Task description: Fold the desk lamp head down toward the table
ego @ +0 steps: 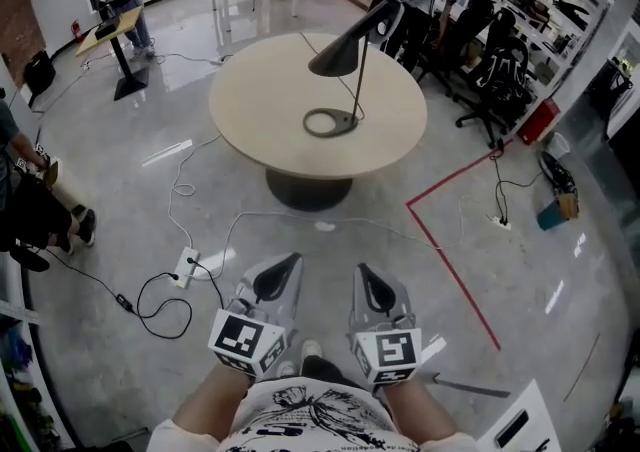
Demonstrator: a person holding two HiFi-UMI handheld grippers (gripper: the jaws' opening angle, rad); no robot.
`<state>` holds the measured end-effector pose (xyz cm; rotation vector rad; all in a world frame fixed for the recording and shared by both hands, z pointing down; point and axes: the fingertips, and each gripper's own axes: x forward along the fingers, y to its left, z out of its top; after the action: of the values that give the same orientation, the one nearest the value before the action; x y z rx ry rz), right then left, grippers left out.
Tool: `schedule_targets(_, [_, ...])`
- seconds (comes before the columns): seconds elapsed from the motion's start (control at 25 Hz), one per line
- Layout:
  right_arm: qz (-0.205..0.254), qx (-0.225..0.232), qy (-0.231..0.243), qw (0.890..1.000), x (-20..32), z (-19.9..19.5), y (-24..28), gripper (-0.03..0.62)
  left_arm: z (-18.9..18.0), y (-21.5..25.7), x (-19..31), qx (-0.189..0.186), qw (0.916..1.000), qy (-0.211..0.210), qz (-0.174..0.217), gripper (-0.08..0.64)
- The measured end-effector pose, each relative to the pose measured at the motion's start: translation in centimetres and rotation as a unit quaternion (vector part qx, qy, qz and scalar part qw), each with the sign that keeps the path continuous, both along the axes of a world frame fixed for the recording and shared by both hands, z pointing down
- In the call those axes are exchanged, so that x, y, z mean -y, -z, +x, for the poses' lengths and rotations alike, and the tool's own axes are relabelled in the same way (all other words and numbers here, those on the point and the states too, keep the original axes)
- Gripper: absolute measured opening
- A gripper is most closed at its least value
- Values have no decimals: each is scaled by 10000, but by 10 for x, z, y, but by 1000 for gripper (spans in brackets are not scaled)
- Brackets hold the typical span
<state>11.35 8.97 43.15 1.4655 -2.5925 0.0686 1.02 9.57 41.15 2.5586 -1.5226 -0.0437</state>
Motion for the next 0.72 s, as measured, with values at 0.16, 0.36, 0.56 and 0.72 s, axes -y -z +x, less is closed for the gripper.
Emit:
schedule_targets(0.16, [-13, -67, 5, 10000, -20, -12, -1, 9, -6, 4, -18, -41, 9999, -114, 21, 6])
schedule_targets(0.36, [42, -78, -25, 10000, -39, -19, -8, 9, -11, -1, -34, -52, 9998, -209, 46, 6])
schedule_targets(0.56, [46, -140, -77, 9999, -53, -27, -15, 9, -17, -6, -46, -88, 9994, -326, 73, 6])
schedule_targets(0.72, [58, -157, -118, 9998, -54, -27, -9, 9, -16, -2, -48, -114, 9991, -392, 91, 6])
